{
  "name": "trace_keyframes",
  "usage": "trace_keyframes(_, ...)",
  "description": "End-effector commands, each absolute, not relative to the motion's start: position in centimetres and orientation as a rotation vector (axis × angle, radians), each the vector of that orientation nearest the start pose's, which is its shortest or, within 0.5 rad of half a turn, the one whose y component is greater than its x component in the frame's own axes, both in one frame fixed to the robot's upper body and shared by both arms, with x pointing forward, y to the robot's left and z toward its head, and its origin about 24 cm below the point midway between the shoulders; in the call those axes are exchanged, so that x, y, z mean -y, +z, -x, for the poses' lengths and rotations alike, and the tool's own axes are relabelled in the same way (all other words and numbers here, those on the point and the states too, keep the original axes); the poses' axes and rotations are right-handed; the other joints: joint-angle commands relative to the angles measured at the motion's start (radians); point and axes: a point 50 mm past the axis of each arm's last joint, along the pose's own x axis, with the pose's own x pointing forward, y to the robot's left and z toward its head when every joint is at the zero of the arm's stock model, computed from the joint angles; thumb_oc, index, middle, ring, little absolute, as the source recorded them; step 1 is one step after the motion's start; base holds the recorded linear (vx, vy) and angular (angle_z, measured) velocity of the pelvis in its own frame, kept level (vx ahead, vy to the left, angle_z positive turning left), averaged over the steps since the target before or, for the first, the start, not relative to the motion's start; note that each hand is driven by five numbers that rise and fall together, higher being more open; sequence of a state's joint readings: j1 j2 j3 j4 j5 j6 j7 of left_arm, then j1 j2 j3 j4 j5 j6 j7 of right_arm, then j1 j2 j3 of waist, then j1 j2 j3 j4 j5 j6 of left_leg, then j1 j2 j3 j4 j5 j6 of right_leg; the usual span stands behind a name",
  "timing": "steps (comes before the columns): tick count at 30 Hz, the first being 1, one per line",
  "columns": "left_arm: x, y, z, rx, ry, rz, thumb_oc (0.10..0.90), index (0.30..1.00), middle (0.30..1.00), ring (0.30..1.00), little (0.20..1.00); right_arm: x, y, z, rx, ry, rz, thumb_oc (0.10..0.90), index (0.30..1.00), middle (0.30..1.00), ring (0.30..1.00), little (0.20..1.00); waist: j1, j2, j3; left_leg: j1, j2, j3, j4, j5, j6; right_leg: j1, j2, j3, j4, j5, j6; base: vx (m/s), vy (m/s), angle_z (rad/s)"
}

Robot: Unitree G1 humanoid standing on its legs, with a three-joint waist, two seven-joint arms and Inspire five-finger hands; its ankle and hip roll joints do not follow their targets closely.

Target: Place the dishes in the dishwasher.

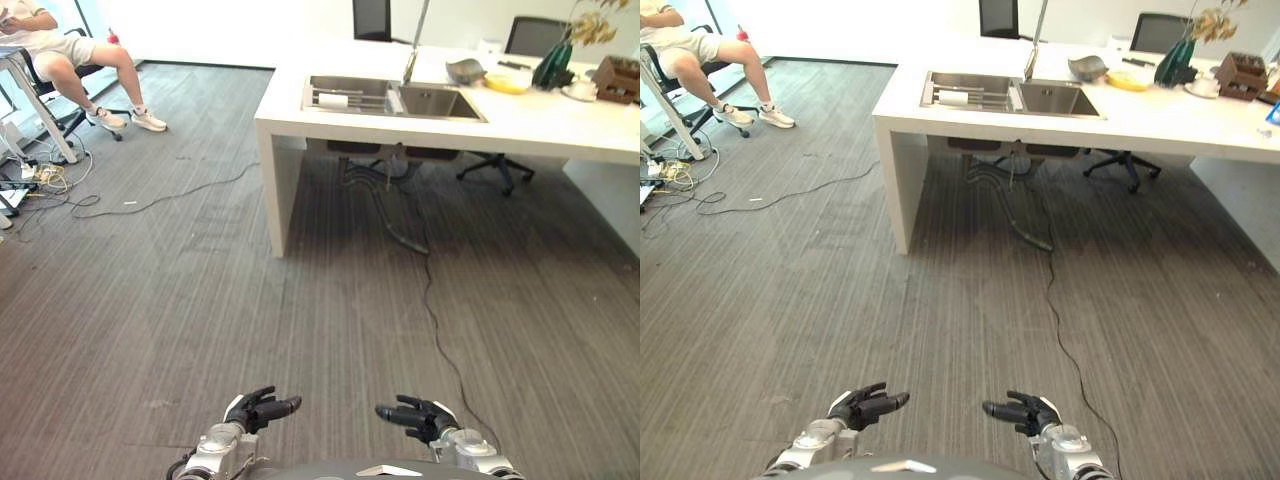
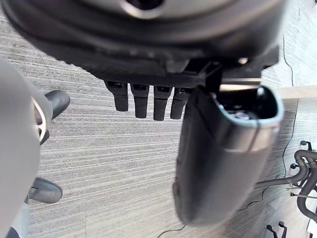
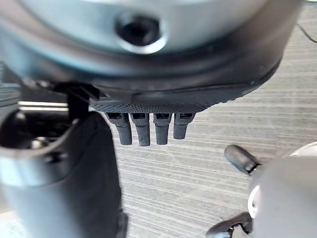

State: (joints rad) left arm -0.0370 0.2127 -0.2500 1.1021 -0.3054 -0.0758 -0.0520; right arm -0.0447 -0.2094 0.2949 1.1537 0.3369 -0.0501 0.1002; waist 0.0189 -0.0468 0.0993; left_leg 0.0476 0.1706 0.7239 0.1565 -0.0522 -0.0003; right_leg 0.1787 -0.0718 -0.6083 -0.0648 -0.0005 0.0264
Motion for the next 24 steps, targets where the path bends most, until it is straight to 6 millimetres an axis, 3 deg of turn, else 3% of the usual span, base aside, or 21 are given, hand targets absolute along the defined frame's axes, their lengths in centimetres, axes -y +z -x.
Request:
trace_keyframes(1, -18.7, -13.1, -18.4, -0.853, -0.056, -0.061, 0.8, 0.9, 0.9, 0.9, 0.9, 22.3, -14.2, -14.9, -0.984, -0.044, -0.002, 0.8, 0.9, 0.9, 0.9, 0.9, 0.003, 0.027, -0.007, 0.037, 0.056, -0.017, -0.194, 0.224, -0.158, 0.021, -0.025, -0.016, -0.021, -0.017, 0.108, 0.0, 0.0, 0.0)
trace_keyframes(14, -19.4, -12.8, -19.2, -0.85, -0.04, -0.134, 0.8, 0.9, 0.9, 0.9, 0.9, 22.9, -14.0, -15.4, -0.981, -0.037, 0.029, 0.8, 0.9, 0.9, 0.9, 0.9, 0.009, 0.031, -0.015, 0.043, 0.04, -0.027, -0.2, 0.216, -0.148, 0.023, -0.036, -0.02, -0.021, -0.012, 0.112, 0.0, 0.009, -0.01)
trace_keyframes(24, -18.8, -14.0, -17.5, -0.939, -0.112, -0.216, 0.8, 0.9, 0.9, 0.9, 0.9, 22.1, -15.3, -12.8, -1.108, 0.025, 0.083, 0.8, 0.9, 0.9, 0.9, 0.9, 0.017, 0.031, -0.01, 0.038, 0.036, -0.054, -0.209, 0.221, -0.145, 0.028, -0.036, -0.039, -0.018, -0.014, 0.107, 0.02, 0.011, 0.08)
